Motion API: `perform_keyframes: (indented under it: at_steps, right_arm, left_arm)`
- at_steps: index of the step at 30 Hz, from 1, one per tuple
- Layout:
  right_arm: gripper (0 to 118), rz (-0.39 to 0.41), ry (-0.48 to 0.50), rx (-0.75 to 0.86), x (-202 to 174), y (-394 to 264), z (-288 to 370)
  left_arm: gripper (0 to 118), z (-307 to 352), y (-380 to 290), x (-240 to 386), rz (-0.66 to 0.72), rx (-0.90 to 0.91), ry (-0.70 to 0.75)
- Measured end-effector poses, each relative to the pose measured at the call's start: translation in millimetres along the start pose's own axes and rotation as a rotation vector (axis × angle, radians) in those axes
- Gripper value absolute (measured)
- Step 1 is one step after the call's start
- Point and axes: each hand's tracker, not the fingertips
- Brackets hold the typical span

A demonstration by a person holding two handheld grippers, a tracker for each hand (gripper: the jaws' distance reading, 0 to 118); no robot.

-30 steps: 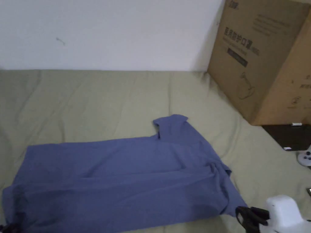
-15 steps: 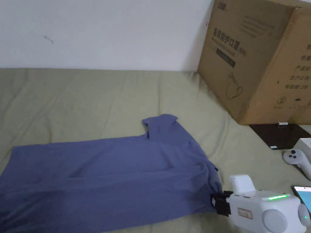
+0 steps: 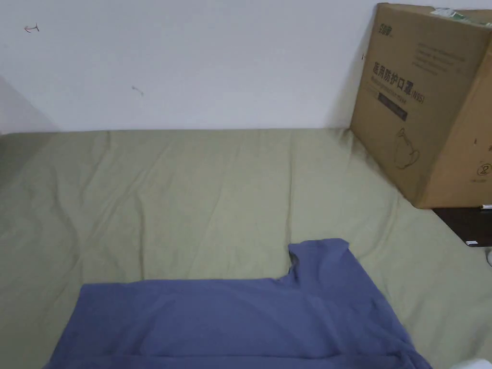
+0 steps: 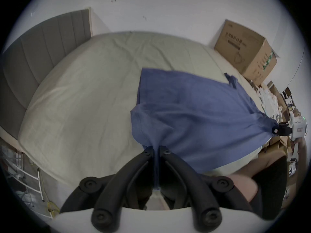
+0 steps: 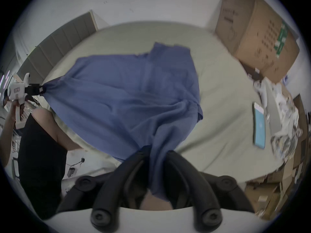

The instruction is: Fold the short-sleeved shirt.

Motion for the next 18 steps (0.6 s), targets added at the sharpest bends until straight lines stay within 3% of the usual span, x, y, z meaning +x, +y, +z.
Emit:
perform_keyframes:
  at_steps: [1,2,4,7,9,10,11,12,13,14,18]
  right_arm:
    - [96,-0.009,-0.040,0.034,0,-2,2]
    - [104,-0.012,-0.065,0.065,1,-3,5]
    - [105,-0.023,-0.065,0.199,4,1,18]
    - [105,-0.038,-0.164,0.411,10,22,25]
    - [100,-0.031,-0.171,0.524,12,44,25]
    - [86,-0.027,-0.167,0.586,12,52,25]
    - [32,-0.028,-0.183,0.647,10,65,23]
    - [0,-0.014,-0.247,0.682,7,78,17]
    - [0,-0.053,-0.247,0.720,5,87,14]
    - [0,-0.047,-0.164,0.702,6,102,9]
    - [0,-0.053,-0.156,0.681,-9,150,-11]
  left_arm:
    - [84,1,-4,7,-0.014,0.009,0.050]
    - [110,3,-7,11,-0.029,0.043,0.078]
    - [114,14,-2,14,-0.019,0.125,0.069]
    - [111,23,28,30,0.030,0.287,0.074]
    - [108,13,58,30,0.060,0.389,0.079]
    - [98,7,73,30,0.064,0.413,0.072]
    - [55,-2,91,31,0.081,0.426,0.067]
    - [9,-15,107,31,0.103,0.449,0.075]
    - [0,-29,118,29,0.117,0.455,0.082]
    - [0,-43,136,27,0.109,0.442,0.055]
    - [0,-115,183,11,0.060,0.350,-0.003]
